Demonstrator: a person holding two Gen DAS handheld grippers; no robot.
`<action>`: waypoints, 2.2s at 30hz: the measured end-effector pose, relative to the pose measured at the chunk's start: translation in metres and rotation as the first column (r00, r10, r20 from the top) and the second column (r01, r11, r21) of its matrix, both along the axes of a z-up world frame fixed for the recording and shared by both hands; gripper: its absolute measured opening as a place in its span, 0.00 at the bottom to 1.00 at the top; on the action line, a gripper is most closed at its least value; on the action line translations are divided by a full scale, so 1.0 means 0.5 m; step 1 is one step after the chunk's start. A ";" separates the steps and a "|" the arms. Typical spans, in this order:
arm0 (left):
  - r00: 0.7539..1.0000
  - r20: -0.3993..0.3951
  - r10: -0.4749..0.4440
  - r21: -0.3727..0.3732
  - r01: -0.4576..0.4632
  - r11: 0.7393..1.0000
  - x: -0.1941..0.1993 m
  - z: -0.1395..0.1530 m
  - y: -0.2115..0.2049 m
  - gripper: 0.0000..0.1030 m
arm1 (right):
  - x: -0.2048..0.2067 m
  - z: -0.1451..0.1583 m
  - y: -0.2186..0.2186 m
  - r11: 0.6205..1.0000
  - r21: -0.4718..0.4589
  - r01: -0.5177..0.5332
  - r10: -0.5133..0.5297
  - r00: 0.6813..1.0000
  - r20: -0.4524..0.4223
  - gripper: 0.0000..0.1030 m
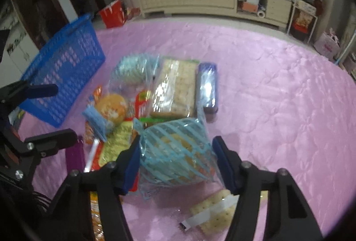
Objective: Organize snacks
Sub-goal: 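Lift the light-blue striped bag with the right tool toward the blue basket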
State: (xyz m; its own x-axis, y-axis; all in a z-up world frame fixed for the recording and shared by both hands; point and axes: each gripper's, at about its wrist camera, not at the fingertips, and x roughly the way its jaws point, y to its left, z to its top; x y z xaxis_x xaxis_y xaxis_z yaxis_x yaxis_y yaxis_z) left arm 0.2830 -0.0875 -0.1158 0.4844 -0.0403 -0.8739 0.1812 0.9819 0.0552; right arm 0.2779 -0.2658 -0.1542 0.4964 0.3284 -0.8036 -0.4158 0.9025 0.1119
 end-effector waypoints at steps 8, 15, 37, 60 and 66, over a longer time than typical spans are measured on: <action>0.997 0.000 0.073 0.002 -0.073 0.997 0.089 0.018 0.012 1.00 | 0.044 0.034 -0.003 0.994 0.021 0.104 -0.104 0.995 -0.004 0.64; 0.987 -0.073 0.139 -0.059 -0.144 0.988 0.174 -0.024 0.025 0.98 | 0.108 0.024 0.029 0.987 -0.038 0.158 -0.159 0.986 -0.040 0.64; 0.964 -0.206 0.168 -0.077 -0.188 0.979 0.289 -0.152 0.023 0.66 | 0.189 -0.003 0.026 0.976 -0.078 0.204 -0.211 0.972 -0.106 0.64; 0.994 0.003 0.108 -0.193 -0.106 0.975 0.057 0.121 0.079 0.57 | 0.038 0.204 0.047 0.972 -0.022 0.234 -0.235 0.971 -0.036 0.64; 0.994 0.047 0.104 -0.228 -0.091 0.970 -0.021 0.171 0.145 0.57 | -0.018 0.258 0.080 0.975 -0.004 0.223 -0.223 0.975 0.005 0.64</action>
State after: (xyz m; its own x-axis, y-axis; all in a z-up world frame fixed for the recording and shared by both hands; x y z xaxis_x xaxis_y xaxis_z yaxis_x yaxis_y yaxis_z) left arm 0.2723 -0.0149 -0.0301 0.5450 -0.1826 -0.8183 0.0872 0.9830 -0.1613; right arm 0.2690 -0.2257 -0.0254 0.5599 0.2052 -0.8027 -0.2044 0.9731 0.1062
